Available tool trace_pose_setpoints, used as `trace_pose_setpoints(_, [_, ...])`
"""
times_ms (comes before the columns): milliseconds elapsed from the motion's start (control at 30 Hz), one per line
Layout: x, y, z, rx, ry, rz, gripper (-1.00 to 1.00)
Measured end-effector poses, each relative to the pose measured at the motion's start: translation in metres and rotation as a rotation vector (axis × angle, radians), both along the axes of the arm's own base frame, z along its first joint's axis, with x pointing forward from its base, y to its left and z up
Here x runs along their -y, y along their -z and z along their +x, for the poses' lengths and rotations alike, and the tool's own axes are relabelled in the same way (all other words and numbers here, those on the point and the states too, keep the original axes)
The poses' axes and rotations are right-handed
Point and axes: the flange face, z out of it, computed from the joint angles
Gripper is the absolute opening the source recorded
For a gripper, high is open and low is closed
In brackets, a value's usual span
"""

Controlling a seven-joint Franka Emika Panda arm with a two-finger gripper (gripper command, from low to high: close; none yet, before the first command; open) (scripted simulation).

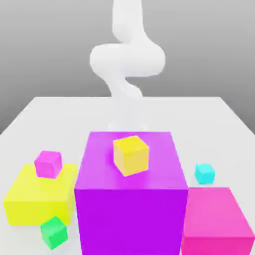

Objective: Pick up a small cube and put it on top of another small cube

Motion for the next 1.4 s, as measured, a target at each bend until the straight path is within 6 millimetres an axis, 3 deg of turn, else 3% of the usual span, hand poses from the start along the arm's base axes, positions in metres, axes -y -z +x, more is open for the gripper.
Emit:
trace_pose_setpoints(133, [-0.065, 0.099, 0.029, -0.152, -0.052, 0.052, 0.0])
trace_pose_setpoints(200, [-0.097, 0.149, 0.031, -0.227, -0.073, 0.064, 0.0])
trace_pose_setpoints(300, [-0.143, 0.224, 0.018, -0.341, -0.099, 0.066, 0.0])
trace_pose_setpoints(467, [-0.202, 0.346, -0.041, -0.526, -0.126, 0.023, 0.0])
trace_pose_setpoints(567, [-0.218, 0.408, -0.09, -0.621, -0.132, -0.027, 0.0])
trace_pose_setpoints(667, [-0.22, 0.459, -0.141, -0.697, -0.134, -0.09, 0.0])
trace_pose_setpoints(933, [-0.22, 0.53, -0.155, -0.719, -0.132, -0.103, 0.0])
trace_pose_setpoints(967, [-0.219, 0.535, -0.155, -0.719, -0.132, -0.103, -1.0])
trace_pose_setpoints(1200, [-0.219, 0.534, -0.155, -0.717, -0.133, -0.103, -1.0])
trace_pose_setpoints(1400, [-0.221, 0.49, -0.154, -0.715, -0.133, -0.106, -1.0])
